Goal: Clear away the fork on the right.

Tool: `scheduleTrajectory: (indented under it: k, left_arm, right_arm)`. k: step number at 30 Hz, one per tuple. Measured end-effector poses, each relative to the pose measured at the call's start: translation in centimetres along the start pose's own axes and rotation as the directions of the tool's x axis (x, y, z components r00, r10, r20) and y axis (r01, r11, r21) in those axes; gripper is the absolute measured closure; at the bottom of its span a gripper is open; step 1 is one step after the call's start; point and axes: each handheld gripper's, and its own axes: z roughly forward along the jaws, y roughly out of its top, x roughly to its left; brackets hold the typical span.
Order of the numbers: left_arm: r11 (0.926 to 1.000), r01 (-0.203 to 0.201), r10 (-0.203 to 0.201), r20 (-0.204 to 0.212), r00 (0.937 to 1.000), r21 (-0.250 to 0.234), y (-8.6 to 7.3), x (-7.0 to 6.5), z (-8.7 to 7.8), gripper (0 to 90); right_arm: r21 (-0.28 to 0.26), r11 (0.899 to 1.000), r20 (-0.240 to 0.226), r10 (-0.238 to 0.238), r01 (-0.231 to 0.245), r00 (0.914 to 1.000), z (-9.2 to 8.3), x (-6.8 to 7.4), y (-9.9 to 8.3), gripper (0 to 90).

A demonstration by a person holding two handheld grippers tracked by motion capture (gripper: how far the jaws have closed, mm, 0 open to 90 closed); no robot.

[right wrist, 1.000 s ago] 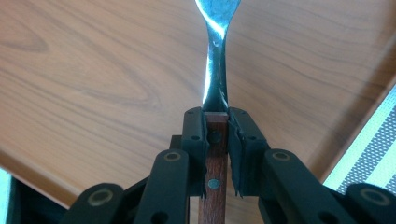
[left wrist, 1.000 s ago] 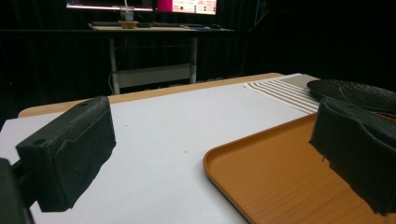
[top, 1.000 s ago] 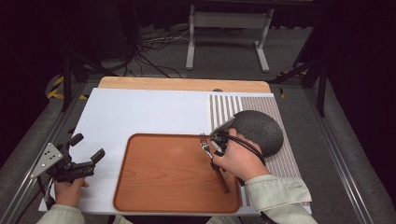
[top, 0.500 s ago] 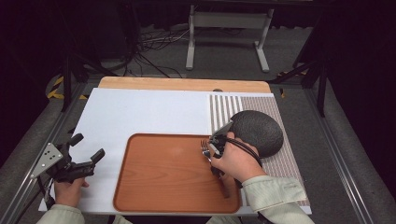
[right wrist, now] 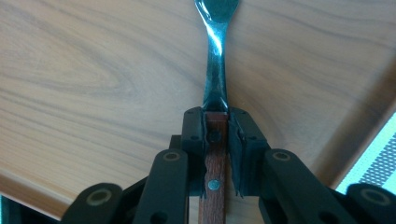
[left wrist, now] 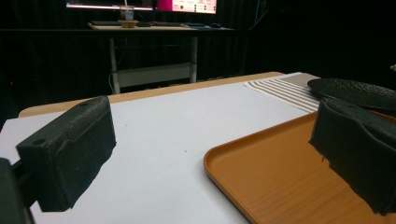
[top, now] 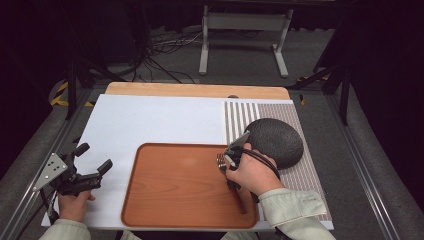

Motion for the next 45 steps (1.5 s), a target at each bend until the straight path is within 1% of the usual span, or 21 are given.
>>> scheduleTrajectory:
  k: [5,11,15,17,18,20,23,26,27,28,29,31,34,35,36,37,38,40,42,44,45]
  left_arm:
    - [1.0000,0.001,-0.001,0.001,1.0000,0.000,0.0,0.0,0.0,0.9]
    - [1.0000,0.001,-0.001,0.000,1.0000,0.002,0.0,0.0,0.0,0.9]
    - [1.0000,0.002,-0.002,0.000,1.0000,0.002,0.0,0.0,0.0,0.9]
    - [1.0000,0.002,-0.002,0.000,1.0000,0.003,0.0,0.0,0.0,0.9]
    - [1.0000,0.002,-0.002,0.000,1.0000,0.003,0.0,0.0,0.0,0.9]
    - [1.0000,0.000,0.000,-0.001,1.0000,0.005,0.0,0.0,0.0,0.9]
    - [1.0000,0.001,-0.001,-0.003,1.0000,0.005,0.0,0.0,0.0,0.9]
    - [1.0000,-0.001,0.001,-0.002,1.0000,0.006,0.0,0.0,0.0,0.9]
    - [1.0000,0.001,-0.001,-0.002,1.0000,0.005,0.0,0.0,0.0,0.9]
    - [1.0000,0.001,-0.001,-0.002,1.0000,0.005,0.0,0.0,0.0,0.9]
    - [1.0000,0.001,-0.001,-0.002,1.0000,0.005,0.0,0.0,0.0,0.9]
    - [1.0000,-0.002,0.002,-0.004,1.0000,0.007,0.0,0.0,0.0,0.9]
    - [1.0000,-0.002,0.002,-0.003,1.0000,0.008,0.0,0.0,0.0,1.0]
    - [1.0000,-0.003,0.003,-0.003,1.0000,0.008,0.0,0.0,0.0,1.0]
    - [1.0000,-0.003,0.003,-0.003,1.0000,0.008,0.0,0.0,0.0,1.0]
    - [1.0000,-0.001,0.001,-0.004,1.0000,0.009,0.0,0.0,0.0,1.0]
    - [0.9999,-0.002,0.002,-0.003,1.0000,0.012,0.0,0.0,0.1,1.0]
    - [0.9999,-0.002,0.002,-0.003,1.0000,0.013,0.0,0.0,0.1,1.0]
    - [0.9999,-0.003,0.004,-0.004,1.0000,0.013,0.0,0.0,0.1,1.0]
    - [0.9999,-0.002,0.002,-0.003,1.0000,0.012,0.0,0.0,0.0,1.0]
    - [0.9999,0.000,0.000,-0.004,1.0000,0.010,0.0,0.0,0.1,1.0]
  right_arm:
    - [0.006,1.000,0.003,0.000,0.000,1.0000,0.2,0.0,0.0,77.4]
    - [-0.007,1.000,-0.023,-0.013,0.013,0.9997,-0.1,-0.2,0.0,69.1]
    - [-0.058,0.997,-0.033,-0.057,0.055,0.9978,-0.7,-0.2,-0.2,59.9]
    - [-0.104,0.990,-0.045,-0.097,0.092,0.9943,-1.0,-0.2,-0.2,53.3]
    - [-0.138,0.984,-0.045,-0.124,0.117,0.9913,-1.2,-0.1,-0.2,49.5]
    - [-0.211,0.960,-0.035,-0.194,0.183,0.9804,-1.4,-0.1,-0.2,40.2]
    - [-0.338,0.896,-0.019,-0.312,0.287,0.9500,-1.5,-0.1,-0.1,26.4]
    - [-0.401,0.849,-0.023,-0.385,0.344,0.9225,-1.3,-0.1,0.1,22.2]
    - [-0.421,0.837,-0.031,-0.400,0.351,0.9161,-1.3,-0.1,0.1,21.1]
    - [-0.449,0.817,-0.035,-0.421,0.362,0.9063,-1.2,-0.1,0.2,21.0]
    - [-0.467,0.802,-0.037,-0.440,0.374,0.8972,-1.1,-0.1,0.3,20.6]
    - [-0.489,0.787,-0.042,-0.453,0.377,0.8906,-0.8,-0.2,0.4,20.9]
    - [-0.516,0.756,-0.042,-0.492,0.403,0.8694,-0.4,-0.2,0.6,26.4]
    - [-0.525,0.742,-0.035,-0.509,0.418,0.8598,-0.3,-0.3,0.7,28.9]
    - [-0.529,0.733,-0.030,-0.520,0.428,0.8535,-0.2,-0.3,0.7,32.1]
    - [-0.529,0.736,-0.034,-0.516,0.422,0.8559,-0.1,-0.4,0.8,36.3]
    - [-0.524,0.745,-0.045,-0.507,0.412,0.8606,0.0,-0.4,0.8,39.8]
    - [-0.520,0.747,-0.052,-0.512,0.414,0.8576,0.2,-0.4,0.9,43.8]
    - [-0.515,0.744,-0.048,-0.521,0.426,0.8524,0.6,-0.3,1.0,52.5]
    - [-0.512,0.727,-0.013,-0.540,0.458,0.8418,0.9,-0.3,1.1,64.3]
    - [-0.500,0.729,-0.004,-0.542,0.468,0.8405,1.1,-0.3,1.2,70.8]
